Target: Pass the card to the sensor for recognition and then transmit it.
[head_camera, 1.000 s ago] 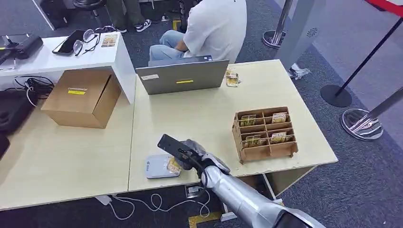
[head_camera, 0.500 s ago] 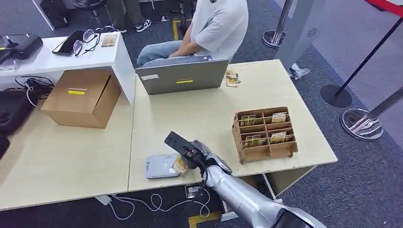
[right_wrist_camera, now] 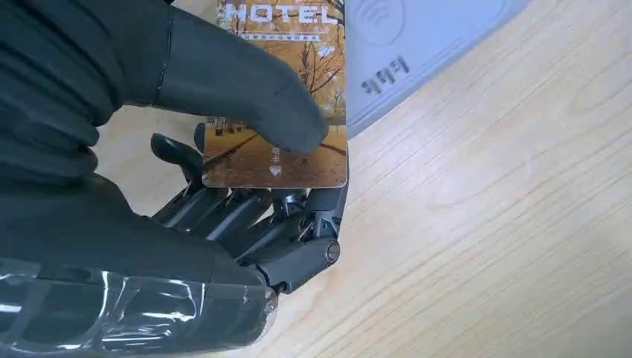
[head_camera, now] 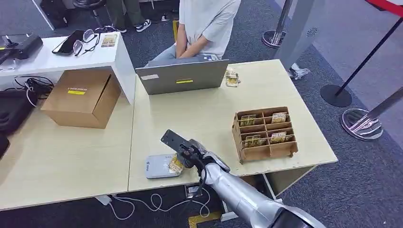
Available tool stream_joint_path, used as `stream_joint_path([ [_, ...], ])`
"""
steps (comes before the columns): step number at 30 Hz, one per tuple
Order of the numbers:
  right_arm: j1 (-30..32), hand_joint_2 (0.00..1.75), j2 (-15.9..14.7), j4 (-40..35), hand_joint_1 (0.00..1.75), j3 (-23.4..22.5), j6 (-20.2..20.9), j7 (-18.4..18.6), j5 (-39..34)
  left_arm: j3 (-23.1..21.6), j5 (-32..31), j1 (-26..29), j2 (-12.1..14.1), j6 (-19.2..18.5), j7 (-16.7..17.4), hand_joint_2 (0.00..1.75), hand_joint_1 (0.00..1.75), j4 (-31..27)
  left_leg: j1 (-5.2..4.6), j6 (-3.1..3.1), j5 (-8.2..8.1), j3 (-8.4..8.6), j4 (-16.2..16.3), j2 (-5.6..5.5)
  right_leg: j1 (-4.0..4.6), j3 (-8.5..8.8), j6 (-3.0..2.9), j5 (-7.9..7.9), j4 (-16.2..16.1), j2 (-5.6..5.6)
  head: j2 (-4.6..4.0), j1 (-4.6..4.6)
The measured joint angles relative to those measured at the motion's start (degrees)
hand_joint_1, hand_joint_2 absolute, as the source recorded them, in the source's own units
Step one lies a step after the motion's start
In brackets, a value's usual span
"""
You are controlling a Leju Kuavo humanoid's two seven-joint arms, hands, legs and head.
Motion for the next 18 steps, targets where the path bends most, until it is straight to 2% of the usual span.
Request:
stream_joint_path([
  [9, -0.1, 1.75, 1.7, -0.5, 1.75, 0.0, 0.9, 0.7, 0.0, 0.0, -1.0, -0.8, -0.1, 1.0, 1.0, 0.00, 0.00, 0.3, 0.00, 0.00, 0.00, 0.00, 0.0, -0.01, 0.00, 0.00, 0.00, 0.00, 0.0, 0.00, 0.00, 0.00],
  [18, -0.1, 1.75, 2.2, 0.8, 1.75, 0.0, -2.2, 2.1, 0.0, 0.0, -1.7, -1.3, -0.5, 0.9, -0.4, 0.00, 0.00, 0.5, -0.01, 0.00, 0.00, 0.00, 0.0, 0.00, 0.00, 0.00, 0.00, 0.00, 0.0, 0.00, 0.00, 0.02],
])
